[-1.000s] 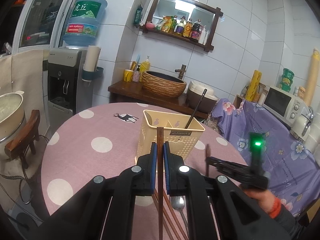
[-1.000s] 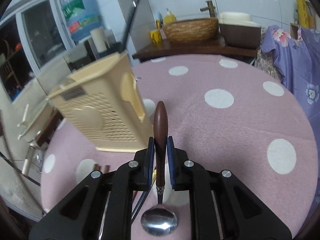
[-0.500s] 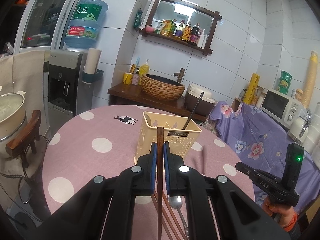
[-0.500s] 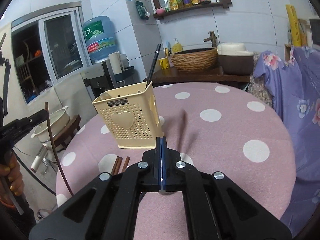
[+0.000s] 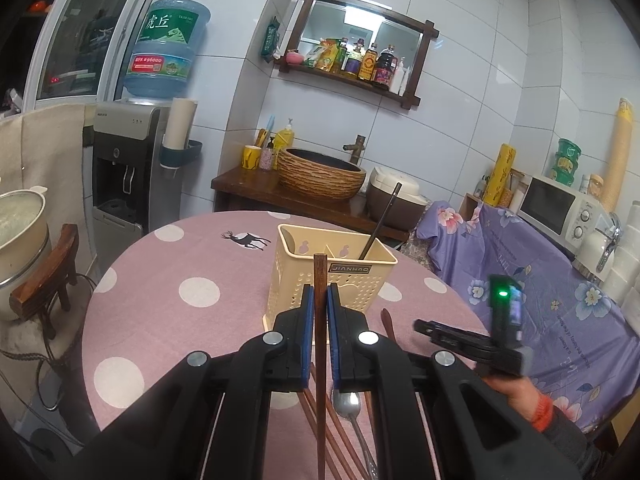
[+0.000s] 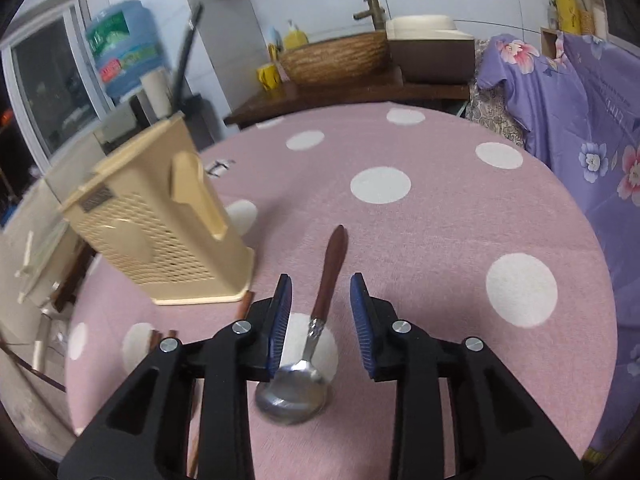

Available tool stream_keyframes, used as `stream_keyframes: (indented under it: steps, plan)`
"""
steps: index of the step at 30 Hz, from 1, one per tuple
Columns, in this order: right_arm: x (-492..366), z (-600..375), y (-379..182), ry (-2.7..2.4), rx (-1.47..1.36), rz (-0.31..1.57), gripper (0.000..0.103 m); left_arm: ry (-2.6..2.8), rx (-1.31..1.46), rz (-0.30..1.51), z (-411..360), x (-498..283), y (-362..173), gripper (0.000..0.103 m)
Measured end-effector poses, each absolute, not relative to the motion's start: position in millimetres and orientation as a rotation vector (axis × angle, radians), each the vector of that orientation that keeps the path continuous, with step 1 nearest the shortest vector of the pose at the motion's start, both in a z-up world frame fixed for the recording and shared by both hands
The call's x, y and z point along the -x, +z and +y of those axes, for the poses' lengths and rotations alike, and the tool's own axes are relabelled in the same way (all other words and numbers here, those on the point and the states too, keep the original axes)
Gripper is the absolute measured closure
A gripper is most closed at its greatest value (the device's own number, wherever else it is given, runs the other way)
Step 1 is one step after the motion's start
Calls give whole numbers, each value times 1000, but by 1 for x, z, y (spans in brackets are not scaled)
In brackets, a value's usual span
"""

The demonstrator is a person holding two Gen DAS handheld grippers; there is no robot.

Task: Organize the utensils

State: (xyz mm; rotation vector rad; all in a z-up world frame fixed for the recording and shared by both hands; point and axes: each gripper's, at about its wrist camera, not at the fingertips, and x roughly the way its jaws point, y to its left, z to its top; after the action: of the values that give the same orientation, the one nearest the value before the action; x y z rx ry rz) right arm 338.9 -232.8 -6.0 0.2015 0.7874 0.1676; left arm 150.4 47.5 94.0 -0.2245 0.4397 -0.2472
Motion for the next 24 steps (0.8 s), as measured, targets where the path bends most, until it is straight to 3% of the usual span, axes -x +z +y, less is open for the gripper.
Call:
stream_keyframes:
  steps: [11, 13, 15, 24]
  plan:
    - [-413, -197, -45, 62, -135, 941, 72, -252, 212, 440, 46, -151, 94, 95]
    - [-416, -192, -47, 41, -121, 945, 75, -252, 213, 441, 47, -151, 94, 95]
    - [-415, -186, -48, 10, -69, 942, 86, -252, 212, 440, 46, -151, 94, 95]
    - [-391, -202, -30, 120, -173, 855, 87, -255, 214, 438, 46, -151, 93, 95]
